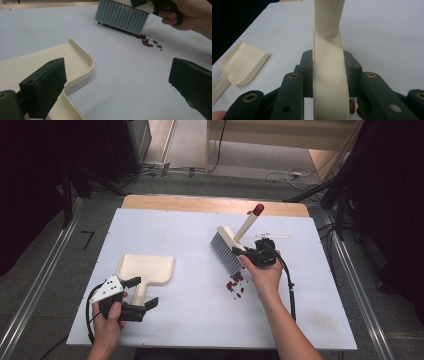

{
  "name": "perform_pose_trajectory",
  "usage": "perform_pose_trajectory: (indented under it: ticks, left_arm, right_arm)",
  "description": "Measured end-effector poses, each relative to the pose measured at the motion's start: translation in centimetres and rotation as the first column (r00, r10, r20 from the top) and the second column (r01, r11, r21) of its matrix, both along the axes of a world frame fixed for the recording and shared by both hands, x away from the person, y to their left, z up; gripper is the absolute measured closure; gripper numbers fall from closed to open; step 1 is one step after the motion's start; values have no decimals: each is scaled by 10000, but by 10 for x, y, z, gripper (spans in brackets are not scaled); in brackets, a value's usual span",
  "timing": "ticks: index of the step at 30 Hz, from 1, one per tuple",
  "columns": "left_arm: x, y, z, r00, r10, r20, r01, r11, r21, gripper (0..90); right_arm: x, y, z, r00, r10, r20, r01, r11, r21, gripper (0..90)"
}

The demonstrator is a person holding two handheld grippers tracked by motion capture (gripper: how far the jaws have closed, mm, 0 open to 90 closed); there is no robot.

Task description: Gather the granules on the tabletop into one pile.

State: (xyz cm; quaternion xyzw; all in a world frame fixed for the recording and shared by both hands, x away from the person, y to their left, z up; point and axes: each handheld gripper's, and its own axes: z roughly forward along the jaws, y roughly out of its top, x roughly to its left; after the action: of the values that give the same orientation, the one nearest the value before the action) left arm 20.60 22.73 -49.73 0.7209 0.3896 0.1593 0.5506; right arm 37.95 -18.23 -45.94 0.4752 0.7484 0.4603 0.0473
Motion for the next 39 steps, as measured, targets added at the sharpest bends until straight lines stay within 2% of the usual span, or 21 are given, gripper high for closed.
perform_pose_trajectory:
  ticks: [2, 4, 5, 9, 10, 11, 12, 13, 17, 18, 20, 21, 25, 27, 29, 30, 36, 38, 39]
  left_arm:
    - [0, 0, 0, 10000, 16, 11, -16, 10000, -8, 16]
    - [0, 1, 0, 10000, 35, -2, -35, 10000, -8, 16]
    - [0, 1, 0, 10000, 52, -15, -52, 10000, 21, 16]
    - [0, 2, 0, 10000, 70, -9, -70, 10000, 20, 16]
    - [0, 2, 0, 10000, 80, -12, -80, 10000, 12, 16]
    - [0, 2, 0, 10000, 82, -14, -82, 10000, 24, 16]
    - [0, 2, 0, 10000, 87, -19, -87, 10000, 30, 16]
    - [0, 2, 0, 10000, 85, -24, -85, 10000, 22, 16]
    - [1, 1, 0, 9999, 107, -22, -107, 9999, -5, 16]
    - [1, 1, 0, 9999, 117, -24, -117, 9999, -15, 16]
    - [1, 2, 0, 9999, 157, -25, -157, 9999, -21, 16]
    - [1, 2, 0, 9999, 160, -26, -160, 9999, -38, 16]
    - [1, 2, 0, 9998, 185, -19, -185, 9998, -74, 16]
    - [1, 2, 0, 9998, 189, -24, -189, 9998, -80, 16]
    - [1, 2, 0, 9998, 194, -27, -195, 9998, -71, 16]
    - [0, 2, 0, 9998, 198, -30, -198, 9998, -60, 16]
    - [1, 2, -1, 9998, 188, -31, -188, 9998, -38, 16]
    - [1, 2, -1, 9998, 191, -25, -191, 9998, -40, 16]
    - [1, 2, 0, 9998, 204, -43, -204, 9998, -35, 16]
  right_arm:
    - [-6, -6, 8, 9986, 485, 224, -483, 9988, -102, 650]
    - [-8, -8, 10, 9973, 683, 269, -680, 9976, -128, 650]
    - [-14, -12, 15, 9931, 1106, 381, -1097, 9937, -245, 650]
    - [-27, -18, 19, 9757, 2140, 475, -2113, 9757, -573, 649]
    - [-27, -18, 19, 9757, 2140, 475, -2113, 9757, -573, 649]
    - [-35, -21, 19, 9624, 2679, 442, -2642, 9616, -743, 650]
    - [-38, -22, 18, 9575, 2852, 425, -2812, 9561, -822, 649]
    - [-38, -22, 18, 9575, 2852, 425, -2812, 9561, -822, 649]
    - [-51, -28, 16, 9361, 3503, 321, -3462, 9336, -924, 650]
    - [-57, -29, 15, 9228, 3843, 280, -3801, 9197, -987, 650]
    - [-63, -29, 13, 9075, 4195, 201, -4153, 9035, -1055, 650]
    - [-63, -29, 13, 9075, 4195, 201, -4153, 9035, -1055, 650]
    - [-68, -28, 7, 8753, 4835, 9, -4799, 8689, -1213, 649]
    - [-66, -27, 3, 8673, 4978, -87, -4943, 8589, -1343, 649]
    - [-60, -28, 0, 8720, 4894, -94, -4866, 8648, -1240, 650]
    - [-53, -30, -3, 8774, 4797, -72, -4770, 8707, -1200, 650]
    - [-37, -29, -6, 8811, 4730, -37, -4703, 8751, -1138, 650]
    - [-30, -27, -4, 8879, 4599, 93, -4551, 8812, -1278, 650]
    - [-30, -27, -4, 8879, 4599, 93, -4551, 8812, -1278, 650]
